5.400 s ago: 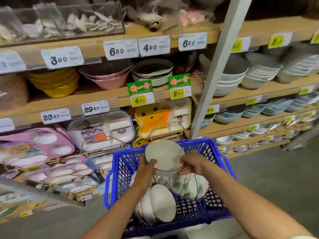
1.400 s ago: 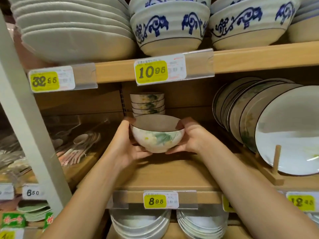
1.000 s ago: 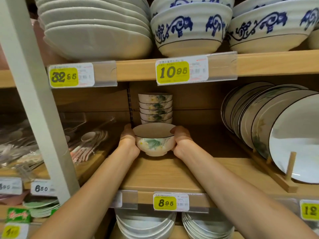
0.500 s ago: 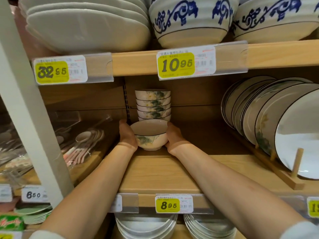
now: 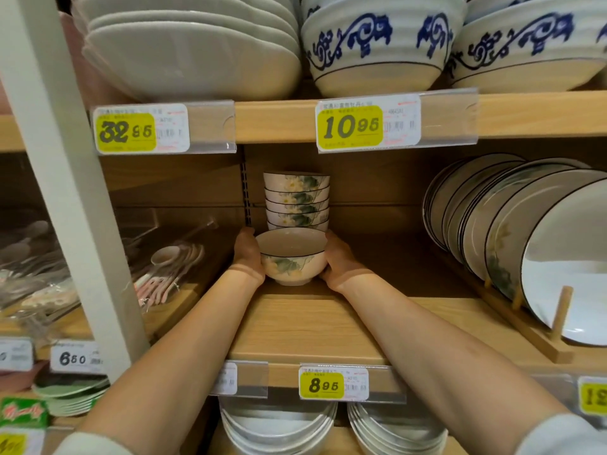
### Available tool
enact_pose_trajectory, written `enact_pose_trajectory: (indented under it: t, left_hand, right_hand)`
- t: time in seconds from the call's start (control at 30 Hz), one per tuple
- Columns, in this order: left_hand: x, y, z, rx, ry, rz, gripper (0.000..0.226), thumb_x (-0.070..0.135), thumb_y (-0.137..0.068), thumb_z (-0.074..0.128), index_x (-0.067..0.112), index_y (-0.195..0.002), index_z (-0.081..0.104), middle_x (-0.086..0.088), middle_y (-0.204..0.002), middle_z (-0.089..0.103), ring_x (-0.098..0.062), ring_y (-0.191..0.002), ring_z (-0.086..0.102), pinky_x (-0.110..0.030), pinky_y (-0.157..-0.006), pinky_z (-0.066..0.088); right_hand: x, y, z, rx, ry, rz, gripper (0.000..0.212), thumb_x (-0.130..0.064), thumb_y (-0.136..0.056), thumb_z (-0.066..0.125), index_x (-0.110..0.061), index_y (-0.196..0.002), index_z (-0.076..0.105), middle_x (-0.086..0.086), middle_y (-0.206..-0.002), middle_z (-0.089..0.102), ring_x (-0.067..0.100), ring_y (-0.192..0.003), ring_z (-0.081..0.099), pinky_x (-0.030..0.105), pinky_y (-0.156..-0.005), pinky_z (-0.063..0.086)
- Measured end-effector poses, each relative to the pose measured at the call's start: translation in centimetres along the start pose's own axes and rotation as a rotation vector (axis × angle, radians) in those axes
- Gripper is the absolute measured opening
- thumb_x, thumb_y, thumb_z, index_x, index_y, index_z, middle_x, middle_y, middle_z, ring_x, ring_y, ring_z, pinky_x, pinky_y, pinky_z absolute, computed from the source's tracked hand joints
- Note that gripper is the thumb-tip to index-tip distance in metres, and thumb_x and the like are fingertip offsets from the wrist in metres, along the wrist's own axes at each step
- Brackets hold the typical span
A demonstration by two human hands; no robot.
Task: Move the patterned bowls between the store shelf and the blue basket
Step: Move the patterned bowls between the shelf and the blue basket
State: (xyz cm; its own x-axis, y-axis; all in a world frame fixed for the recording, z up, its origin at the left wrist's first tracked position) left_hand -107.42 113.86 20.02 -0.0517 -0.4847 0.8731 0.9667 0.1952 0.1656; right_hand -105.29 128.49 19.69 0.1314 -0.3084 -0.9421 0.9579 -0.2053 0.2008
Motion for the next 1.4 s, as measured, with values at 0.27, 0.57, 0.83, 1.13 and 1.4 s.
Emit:
enact_pose_trajectory:
  t: [0.27, 0.57, 0.83, 1.13, 1.4]
  left_hand:
    - [1.0, 1.5, -1.6, 0.055, -0.17, -0.02, 0.036, 0.017, -0.095, 0.042, 0.008, -0.126, 0.058, -0.019, -0.12, 0.062, -0.036, -0.108, 0.06, -0.048, -0.095, 0.05]
    - [1.9, 5.6, -2.5, 0.104, -0.194, 0.098, 0.035, 0.024, -0.1, 0.038, 0.01, -0.128, 0.054, -0.004, -0.098, 0.059, -0.024, -0.101, 0.056, -0.042, -0.092, 0.044]
    - [1.9, 13.7, -3.5, 0.044, -0.114, 0.272, 0.03, 0.023, -0.1, 0.037, 0.013, -0.116, 0.061, -0.008, -0.118, 0.066, -0.022, -0.111, 0.061, -0.038, -0.087, 0.052]
    - [-0.7, 25.1, -8.5, -0.059, -0.028, 0.344, 0.03, 0.021, -0.088, 0.051, 0.004, -0.109, 0.065, -0.015, -0.104, 0.073, -0.027, -0.1, 0.071, -0.035, -0.079, 0.059]
    - [-3.9, 34.7, -21.2, 0.154, 0.037, 0.23, 0.026, 0.017, -0.089, 0.046, 0.003, -0.097, 0.066, -0.02, -0.099, 0.073, -0.027, -0.089, 0.073, -0.038, -0.078, 0.055]
  right_hand:
    - [-0.7, 0.5, -1.3, -0.05, -0.071, 0.02, 0.039, -0.049, -0.097, 0.041, -0.018, -0.114, 0.058, 0.008, -0.116, 0.062, 0.031, -0.114, 0.057, 0.048, -0.101, 0.045]
    - [-2.0, 3.1, -3.3, 0.001, 0.04, 0.057, 0.039, -0.038, -0.099, 0.044, -0.021, -0.134, 0.048, 0.01, -0.14, 0.047, 0.032, -0.122, 0.047, 0.046, -0.095, 0.042]
    - [-4.0, 9.0, -5.1, -0.03, -0.136, -0.059, 0.018, -0.027, -0.098, 0.046, -0.022, -0.083, 0.054, 0.0, -0.083, 0.056, 0.015, -0.079, 0.052, 0.028, -0.075, 0.04]
    - [-0.2, 18.4, -7.2, -0.402, -0.157, -0.165, 0.021, -0.017, -0.094, 0.051, -0.01, -0.103, 0.069, 0.006, -0.096, 0.076, 0.018, -0.094, 0.072, 0.035, -0.088, 0.054]
    - [9.7, 25.4, -4.4, -0.499, -0.075, -0.016, 0.021, -0.006, -0.093, 0.049, -0.001, -0.093, 0.069, 0.018, -0.09, 0.074, 0.024, -0.082, 0.073, 0.027, -0.07, 0.057]
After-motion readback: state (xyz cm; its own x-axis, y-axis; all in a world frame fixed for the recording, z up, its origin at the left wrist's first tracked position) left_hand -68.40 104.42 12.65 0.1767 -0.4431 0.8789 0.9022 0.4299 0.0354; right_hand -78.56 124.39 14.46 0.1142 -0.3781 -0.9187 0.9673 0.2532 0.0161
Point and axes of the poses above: each hand's wrist, its own y-axis away from the middle knuckle, its own z-axis out of the palm, x = y × z, the point moved 4 cm from there along -y, towards the middle knuckle
